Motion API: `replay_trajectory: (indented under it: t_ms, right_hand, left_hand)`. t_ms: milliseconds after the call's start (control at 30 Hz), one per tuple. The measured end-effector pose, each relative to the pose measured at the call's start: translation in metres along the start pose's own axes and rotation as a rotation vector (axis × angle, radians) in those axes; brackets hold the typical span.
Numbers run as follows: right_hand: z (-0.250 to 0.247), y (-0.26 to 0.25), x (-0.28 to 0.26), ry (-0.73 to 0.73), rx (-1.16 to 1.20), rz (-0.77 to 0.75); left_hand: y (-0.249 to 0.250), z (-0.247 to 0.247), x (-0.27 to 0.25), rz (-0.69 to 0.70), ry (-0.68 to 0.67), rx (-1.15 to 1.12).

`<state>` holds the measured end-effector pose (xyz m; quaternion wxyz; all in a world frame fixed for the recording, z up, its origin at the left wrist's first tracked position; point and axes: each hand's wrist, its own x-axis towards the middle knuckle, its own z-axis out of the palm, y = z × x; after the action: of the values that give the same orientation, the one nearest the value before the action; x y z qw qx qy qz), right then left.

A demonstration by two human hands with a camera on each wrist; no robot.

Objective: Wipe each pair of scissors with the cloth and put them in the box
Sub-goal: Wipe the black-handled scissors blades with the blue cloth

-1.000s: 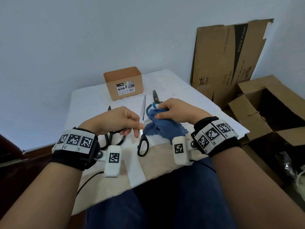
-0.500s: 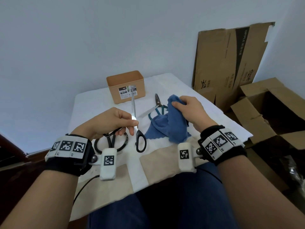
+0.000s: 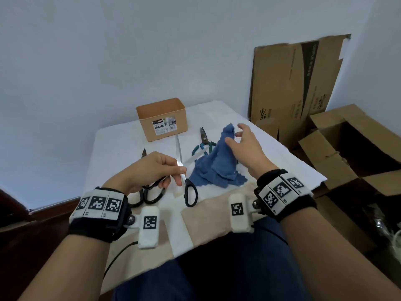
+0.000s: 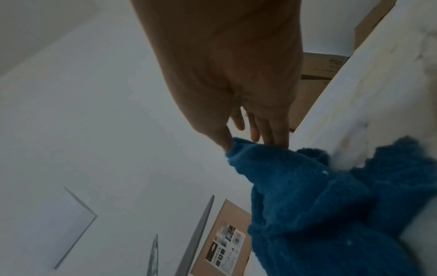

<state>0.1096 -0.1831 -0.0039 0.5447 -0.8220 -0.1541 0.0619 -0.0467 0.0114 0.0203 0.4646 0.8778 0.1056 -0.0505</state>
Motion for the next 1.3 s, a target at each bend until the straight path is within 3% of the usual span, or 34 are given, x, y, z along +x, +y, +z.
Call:
replay_trajectory:
  t_ms: [133,300,467,667,800,867,1033,1300]
  right_hand:
    - [-0.002,0.002,-0.007,-0.142,-0.149,-0.125]
    - [-0.003,0.011,-0.005,-0.347,-0.528,-0.094]
    - [0.005,0.015,-0.002,-0.41,-0.618,-0.088]
    - [0.003,0.016,0.0,-0.13,-0.404,-0.164]
    - [-0.007,-0.007,0.0,0.171,-0.257,-0.225]
    - [-0.015,-0.026,-0.004,0.228,-0.103,-0.26]
    - [-0.014,-0.047,-0.015,0.199,0.004,-0.348]
    - [0.012,-0.031,-0.019,-0.083,-0.022,-0.146]
  left_hand:
    - [-0.003,0.001,0.001,0.013,0.009,-0.019]
    - [-0.006,0.002,0.002,0.004,0.01,-0.04]
    - [-0.007,0.004,0.004,-0.003,-0.001,-0.057]
    - [-0.01,0.0,0.006,-0.012,0.011,-0.087]
    - [-0.007,0.001,0.005,-0.011,0.03,-0.114]
    - [-0.004,0.002,0.005,-0.004,0.03,-0.121]
    - [0.001,0.003,0.005,0.004,-0.011,-0.125]
    - [0.006,0.0,0.0,-0.011,-0.092,-0.05]
